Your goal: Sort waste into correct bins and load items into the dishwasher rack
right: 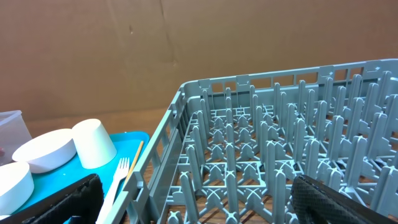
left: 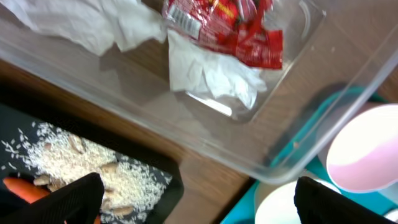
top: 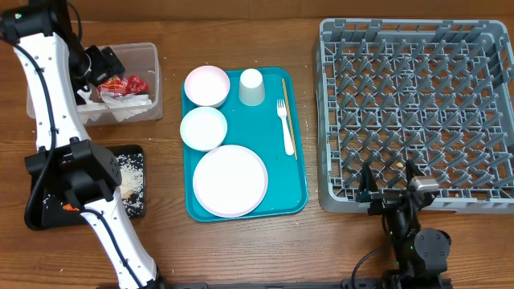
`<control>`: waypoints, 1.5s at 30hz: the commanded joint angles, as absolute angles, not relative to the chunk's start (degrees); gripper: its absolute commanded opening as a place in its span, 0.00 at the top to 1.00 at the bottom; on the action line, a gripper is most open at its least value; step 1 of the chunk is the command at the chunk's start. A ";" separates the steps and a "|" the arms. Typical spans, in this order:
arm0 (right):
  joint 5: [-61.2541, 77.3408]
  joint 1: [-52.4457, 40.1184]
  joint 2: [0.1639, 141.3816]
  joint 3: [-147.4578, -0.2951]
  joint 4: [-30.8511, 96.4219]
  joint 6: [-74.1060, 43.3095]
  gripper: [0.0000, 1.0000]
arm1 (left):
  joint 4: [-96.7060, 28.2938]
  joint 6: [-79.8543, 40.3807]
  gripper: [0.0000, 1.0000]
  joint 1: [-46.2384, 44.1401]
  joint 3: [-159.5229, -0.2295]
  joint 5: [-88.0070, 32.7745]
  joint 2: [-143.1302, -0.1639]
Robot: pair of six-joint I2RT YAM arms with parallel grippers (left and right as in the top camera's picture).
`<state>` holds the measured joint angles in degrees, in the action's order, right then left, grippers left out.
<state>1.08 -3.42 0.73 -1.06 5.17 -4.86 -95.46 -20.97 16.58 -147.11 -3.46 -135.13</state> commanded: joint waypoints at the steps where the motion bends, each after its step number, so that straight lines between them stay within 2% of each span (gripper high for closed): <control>1: 0.91 -3.57 0.23 -0.47 4.82 -4.67 0.00 | -96.82 -17.67 0.00 15.97 -148.27 -7.40 -133.60; 7: 0.91 -3.57 0.23 -0.47 4.82 -4.69 0.00 | -96.82 -12.88 0.00 14.11 -147.79 -17.69 -125.32; 14: 0.91 -3.57 0.23 -0.47 4.82 -4.69 0.00 | -96.82 -14.28 0.00 9.74 -140.03 -8.75 -110.39; 21: 0.91 -3.57 0.23 -0.47 4.82 -4.69 0.00 | -96.55 -16.78 0.00 8.62 -114.34 -11.46 -92.58; 28: 0.91 -3.57 0.23 -0.47 4.82 -4.69 0.00 | -85.67 -18.57 0.00 10.55 -90.45 -11.46 -74.43; 35: 0.91 -3.57 0.23 -0.47 4.82 -4.69 0.00 | -76.97 -26.44 0.00 23.62 -78.76 -12.23 -61.69; 40: 0.91 -3.57 0.23 -0.47 4.82 -4.69 0.00 | -77.23 -27.05 0.00 34.98 -78.11 -16.58 -63.35; 45: 0.91 -3.57 0.23 -0.47 4.82 -4.69 0.00 | -77.36 -32.67 0.00 45.39 -78.11 -16.56 -68.84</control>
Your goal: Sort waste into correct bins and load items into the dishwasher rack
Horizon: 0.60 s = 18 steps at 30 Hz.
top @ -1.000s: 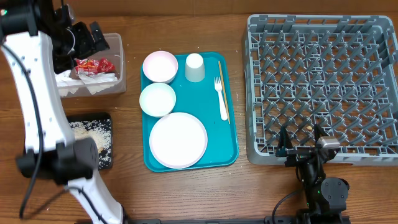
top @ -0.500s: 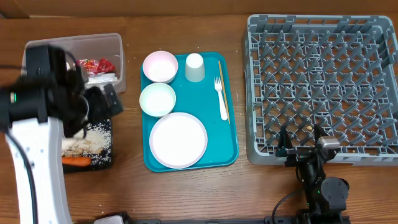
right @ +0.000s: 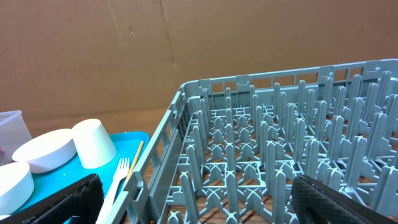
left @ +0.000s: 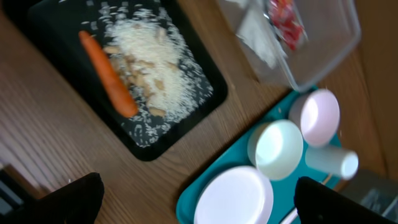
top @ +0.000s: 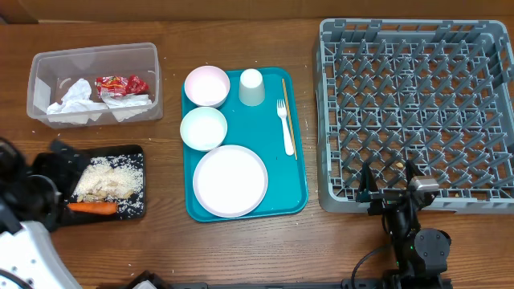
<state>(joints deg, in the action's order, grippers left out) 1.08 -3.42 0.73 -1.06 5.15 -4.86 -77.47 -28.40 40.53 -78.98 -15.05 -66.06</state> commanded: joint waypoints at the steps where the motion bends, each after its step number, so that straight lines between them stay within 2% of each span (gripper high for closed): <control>1: 0.91 -3.57 0.23 -0.47 4.82 -4.67 0.00 | -77.58 -32.77 0.00 46.74 -78.11 -16.56 -69.91; 18: 0.91 -3.57 0.23 -0.47 4.82 -4.69 0.00 | -77.54 -33.82 0.00 48.73 -78.11 -15.97 -85.67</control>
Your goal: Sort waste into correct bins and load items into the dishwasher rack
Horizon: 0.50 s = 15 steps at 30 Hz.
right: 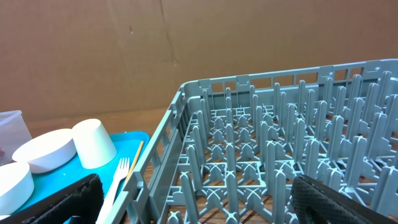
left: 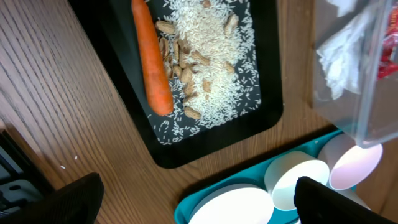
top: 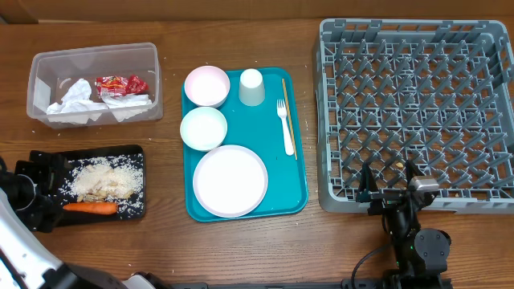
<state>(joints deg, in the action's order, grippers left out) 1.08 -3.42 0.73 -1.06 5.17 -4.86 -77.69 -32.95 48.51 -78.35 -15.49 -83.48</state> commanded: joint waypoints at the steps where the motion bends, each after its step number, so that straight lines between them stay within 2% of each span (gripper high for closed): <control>1: 0.91 -3.57 0.23 -0.47 4.82 -4.67 0.00 | -77.54 -33.85 0.00 48.73 -78.11 -15.97 -86.28; 4: 4.45 -3.60 0.23 -0.47 2.87 -4.89 0.00 | -77.52 -33.85 0.00 48.73 -78.11 -15.97 -87.79; 6: 13.28 -3.62 0.23 -0.47 -2.04 -7.60 0.00 | -77.49 -33.85 0.00 48.73 -78.11 -15.97 -88.47; 12: 48.73 -3.62 0.23 -0.47 -19.25 -30.98 0.00 | -77.49 -33.82 0.00 48.73 -78.11 -15.97 -88.82; 15: 56.55 -3.62 0.23 -0.47 -20.16 -34.76 0.00 | -77.49 -33.85 0.00 48.73 -78.11 -15.97 -88.82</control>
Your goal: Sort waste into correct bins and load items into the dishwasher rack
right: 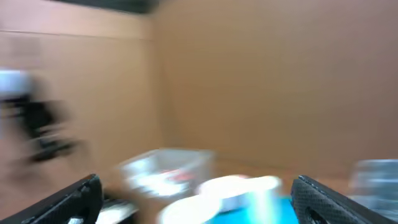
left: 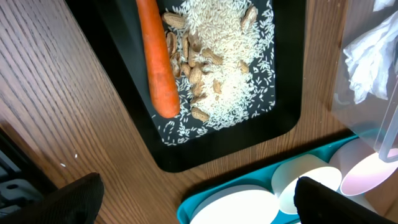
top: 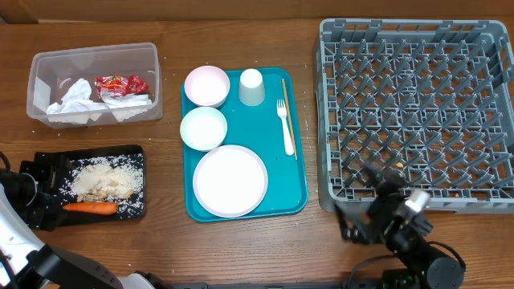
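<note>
A teal tray (top: 299, 160) holds a pink bowl (top: 206, 86), a white bowl (top: 203, 128), a white cup (top: 251, 87), a white plate (top: 230, 181), a white fork (top: 285, 124) and a chopstick (top: 290, 112). The grey dishwasher rack (top: 418, 104) stands empty on the right. My left gripper (left: 199, 208) is open and empty above the black tray (left: 186, 158), which holds rice, peanuts and a carrot (left: 155, 59). My right gripper (right: 199, 199) is open and empty before the rack's front edge, facing left. Its view is blurred.
A clear bin (top: 92, 80) at the back left holds crumpled tissue and a red wrapper (top: 120, 83). The black tray (top: 104, 183) lies in front of it. Bare wood runs along the table's front edge.
My right gripper has swung from facing into the rack to facing left towards the tray and bin, and its view is now blurred. The left gripper shifted slightly over the black tray.
My left gripper was open over the clear bin with the wrapper and tissue inside. Then it was at the left table edge, high over the black tray, then closer to it. The right arm stayed at the rack's front until it turned left now.
</note>
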`<control>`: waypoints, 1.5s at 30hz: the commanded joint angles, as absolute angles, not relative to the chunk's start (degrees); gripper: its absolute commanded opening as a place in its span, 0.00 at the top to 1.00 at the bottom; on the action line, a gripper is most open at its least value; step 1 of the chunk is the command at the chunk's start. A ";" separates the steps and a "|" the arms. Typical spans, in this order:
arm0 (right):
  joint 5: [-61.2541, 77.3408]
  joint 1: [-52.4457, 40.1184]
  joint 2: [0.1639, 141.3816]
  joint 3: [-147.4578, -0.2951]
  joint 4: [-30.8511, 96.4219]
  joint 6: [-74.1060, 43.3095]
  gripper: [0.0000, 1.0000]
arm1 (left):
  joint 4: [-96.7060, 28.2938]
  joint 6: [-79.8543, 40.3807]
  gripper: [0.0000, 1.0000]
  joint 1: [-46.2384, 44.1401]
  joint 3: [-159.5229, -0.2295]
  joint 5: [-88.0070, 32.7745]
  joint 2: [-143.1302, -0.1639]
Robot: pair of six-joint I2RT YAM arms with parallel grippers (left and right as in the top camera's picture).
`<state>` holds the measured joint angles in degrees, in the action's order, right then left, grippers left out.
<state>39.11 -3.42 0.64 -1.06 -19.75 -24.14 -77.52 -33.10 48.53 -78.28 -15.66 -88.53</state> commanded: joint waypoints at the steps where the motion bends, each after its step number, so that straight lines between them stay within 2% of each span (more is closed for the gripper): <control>1: 55.92 -3.62 0.23 -0.47 -21.37 -34.81 0.00 | -77.49 -33.85 0.00 48.73 -78.11 -15.97 -88.82; 6: 53.25 -3.62 0.23 -0.54 -32.12 -38.06 0.00 | -77.49 -33.85 0.00 48.73 -78.11 -15.97 -88.82; 8: 49.67 -3.62 0.27 -1.15 -31.75 -42.48 0.00 | -77.49 -33.85 0.00 48.73 -78.11 -15.97 -88.82; 13: 45.50 -3.62 1.58 -5.10 -25.91 -44.60 0.00 | -77.49 -33.85 0.00 48.73 -78.11 -15.97 -88.82; 18: 41.43 -3.62 8.58 -15.79 -12.67 -33.71 0.00 | -77.49 -33.85 0.00 48.73 -78.11 -15.97 -88.82; 27: 38.57 -5.39 40.23 -50.39 16.78 -13.93 0.00 | -77.49 -33.85 0.00 48.73 -78.11 -15.97 -88.82; 30: 37.80 -9.04 51.00 -61.30 26.57 -8.64 0.00 | -77.49 -33.85 0.00 48.73 -78.11 -15.97 -88.82; 34: 25.30 -18.28 64.86 -73.80 41.34 -2.68 0.00 | -77.49 -33.85 0.00 48.73 -78.11 -15.97 -88.82; 40: 2.59 -33.52 84.42 -82.87 53.67 0.86 0.00 | -77.49 -33.85 0.00 48.73 -78.11 -15.97 -88.82; 45: 0.64 -38.54 96.55 -83.22 54.02 0.86 0.00 | -77.49 -33.85 0.00 48.73 -78.11 -15.97 -88.82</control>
